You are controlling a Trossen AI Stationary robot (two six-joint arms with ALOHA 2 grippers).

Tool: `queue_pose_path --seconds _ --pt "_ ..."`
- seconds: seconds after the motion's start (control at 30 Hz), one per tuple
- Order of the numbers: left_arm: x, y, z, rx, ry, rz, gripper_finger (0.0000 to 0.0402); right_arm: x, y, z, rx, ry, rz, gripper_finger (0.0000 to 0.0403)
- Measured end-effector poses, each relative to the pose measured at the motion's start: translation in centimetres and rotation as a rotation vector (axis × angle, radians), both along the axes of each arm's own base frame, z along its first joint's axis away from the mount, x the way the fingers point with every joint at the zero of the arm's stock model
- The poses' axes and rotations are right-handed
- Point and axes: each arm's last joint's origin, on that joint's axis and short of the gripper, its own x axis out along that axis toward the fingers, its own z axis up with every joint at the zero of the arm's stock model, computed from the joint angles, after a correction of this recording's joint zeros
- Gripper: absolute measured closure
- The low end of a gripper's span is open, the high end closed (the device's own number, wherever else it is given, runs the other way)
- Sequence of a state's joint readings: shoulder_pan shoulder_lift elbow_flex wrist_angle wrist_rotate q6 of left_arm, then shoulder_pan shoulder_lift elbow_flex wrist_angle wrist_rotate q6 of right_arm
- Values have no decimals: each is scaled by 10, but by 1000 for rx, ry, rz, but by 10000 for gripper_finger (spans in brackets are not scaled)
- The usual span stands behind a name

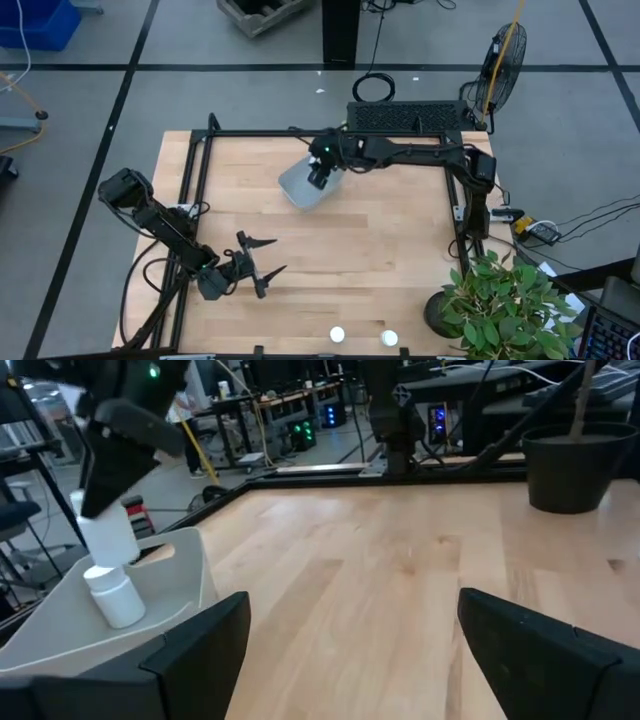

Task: Pick and place pill bottles into a basket
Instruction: Put the white medicine bottle into the gray bin

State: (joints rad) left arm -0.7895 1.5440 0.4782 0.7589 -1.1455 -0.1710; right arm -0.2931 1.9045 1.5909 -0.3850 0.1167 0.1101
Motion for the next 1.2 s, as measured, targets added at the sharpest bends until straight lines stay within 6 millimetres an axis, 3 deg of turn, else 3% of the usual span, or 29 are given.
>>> queue_pose_path --seconds 0.2,0.4,0.7,1.2 --pt "0 0 0 -19 -3 -12 39 -10 3 -42 57 7 6 254" --pt "0 -1 0 -32 -4 -22 39 -25 -5 -72 74 14 -41 254" --pt "1 0 0 -38 -5 -22 39 -33 -20 -76 135 1 -92 242" --pt "1 -1 0 -42 -1 -38 39 -28 -14 -73 105 -22 -38 191"
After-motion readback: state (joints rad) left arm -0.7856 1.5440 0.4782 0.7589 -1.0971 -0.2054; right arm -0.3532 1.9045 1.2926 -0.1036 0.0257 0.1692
